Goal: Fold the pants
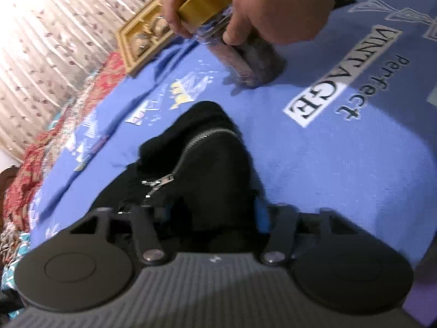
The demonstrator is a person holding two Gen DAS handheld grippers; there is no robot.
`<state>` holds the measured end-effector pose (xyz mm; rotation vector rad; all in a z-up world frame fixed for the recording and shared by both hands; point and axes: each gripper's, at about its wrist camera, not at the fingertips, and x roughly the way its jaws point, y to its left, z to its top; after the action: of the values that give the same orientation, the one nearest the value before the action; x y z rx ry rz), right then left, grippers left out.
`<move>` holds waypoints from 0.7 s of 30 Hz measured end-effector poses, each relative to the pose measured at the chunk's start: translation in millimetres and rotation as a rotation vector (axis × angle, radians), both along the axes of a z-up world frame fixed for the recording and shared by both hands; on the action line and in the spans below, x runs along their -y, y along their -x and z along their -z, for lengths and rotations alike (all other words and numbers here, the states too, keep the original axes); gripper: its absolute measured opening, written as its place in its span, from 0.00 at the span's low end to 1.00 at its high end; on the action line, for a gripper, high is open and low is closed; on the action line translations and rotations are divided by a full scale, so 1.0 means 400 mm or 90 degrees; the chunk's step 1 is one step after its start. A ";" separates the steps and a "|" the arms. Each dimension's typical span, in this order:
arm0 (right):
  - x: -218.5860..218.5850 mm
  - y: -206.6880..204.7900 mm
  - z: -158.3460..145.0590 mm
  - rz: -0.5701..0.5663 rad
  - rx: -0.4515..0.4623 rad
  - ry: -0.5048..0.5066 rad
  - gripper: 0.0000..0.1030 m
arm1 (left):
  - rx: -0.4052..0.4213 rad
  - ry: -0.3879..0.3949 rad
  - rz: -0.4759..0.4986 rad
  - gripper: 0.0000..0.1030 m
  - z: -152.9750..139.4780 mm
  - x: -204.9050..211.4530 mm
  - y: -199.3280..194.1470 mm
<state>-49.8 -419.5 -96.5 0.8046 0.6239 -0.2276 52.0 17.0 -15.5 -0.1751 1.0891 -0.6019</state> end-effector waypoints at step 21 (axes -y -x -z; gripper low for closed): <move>-0.418 -0.010 -0.219 -0.355 0.118 0.420 0.21 | 0.025 0.031 0.184 0.45 -0.139 0.348 -0.070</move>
<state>-45.7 -252.5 -8.8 0.0006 0.5274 0.1517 80.0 -122.1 40.2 -0.0469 1.0698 -0.8883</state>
